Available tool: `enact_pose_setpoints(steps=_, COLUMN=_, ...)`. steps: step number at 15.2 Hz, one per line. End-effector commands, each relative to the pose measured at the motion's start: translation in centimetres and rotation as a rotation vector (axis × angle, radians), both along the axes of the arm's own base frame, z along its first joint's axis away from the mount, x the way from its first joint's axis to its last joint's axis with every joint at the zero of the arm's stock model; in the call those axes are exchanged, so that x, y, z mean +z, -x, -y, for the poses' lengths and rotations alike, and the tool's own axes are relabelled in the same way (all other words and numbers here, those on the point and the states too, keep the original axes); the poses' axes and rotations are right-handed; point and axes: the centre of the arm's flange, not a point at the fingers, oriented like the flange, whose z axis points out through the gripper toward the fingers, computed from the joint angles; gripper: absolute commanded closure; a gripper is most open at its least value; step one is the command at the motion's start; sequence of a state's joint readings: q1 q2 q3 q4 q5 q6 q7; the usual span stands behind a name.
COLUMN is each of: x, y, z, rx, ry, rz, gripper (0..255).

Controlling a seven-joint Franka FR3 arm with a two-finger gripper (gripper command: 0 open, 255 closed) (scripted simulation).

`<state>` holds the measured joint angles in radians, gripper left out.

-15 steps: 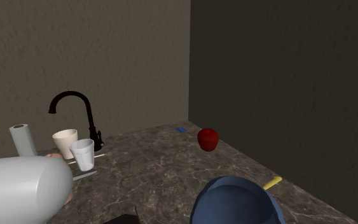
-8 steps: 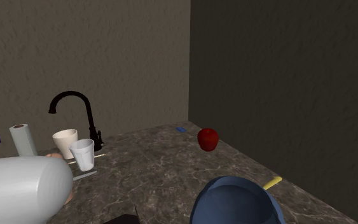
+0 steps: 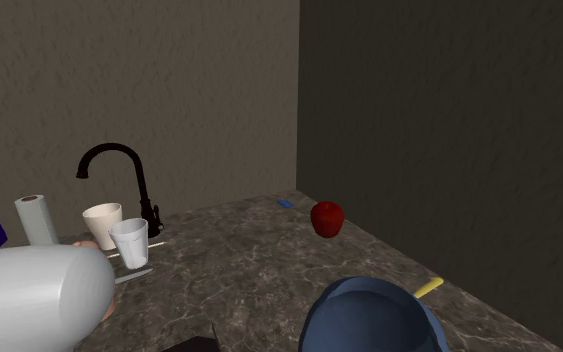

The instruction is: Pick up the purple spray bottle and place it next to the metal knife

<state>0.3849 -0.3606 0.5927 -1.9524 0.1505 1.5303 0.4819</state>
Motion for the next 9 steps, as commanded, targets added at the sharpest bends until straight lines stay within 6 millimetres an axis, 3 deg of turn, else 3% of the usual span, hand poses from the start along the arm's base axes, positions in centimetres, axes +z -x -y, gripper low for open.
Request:
enact_pose_setpoints(steps=1, x=-1.0, y=0.1, z=0.1, rx=0.000, ry=0.000, rz=0.000, gripper=255)
enact_pose_setpoints(steps=9, x=-5.2, y=0.1, z=0.1, rx=0.000, ry=0.000, rz=0.000, gripper=255)
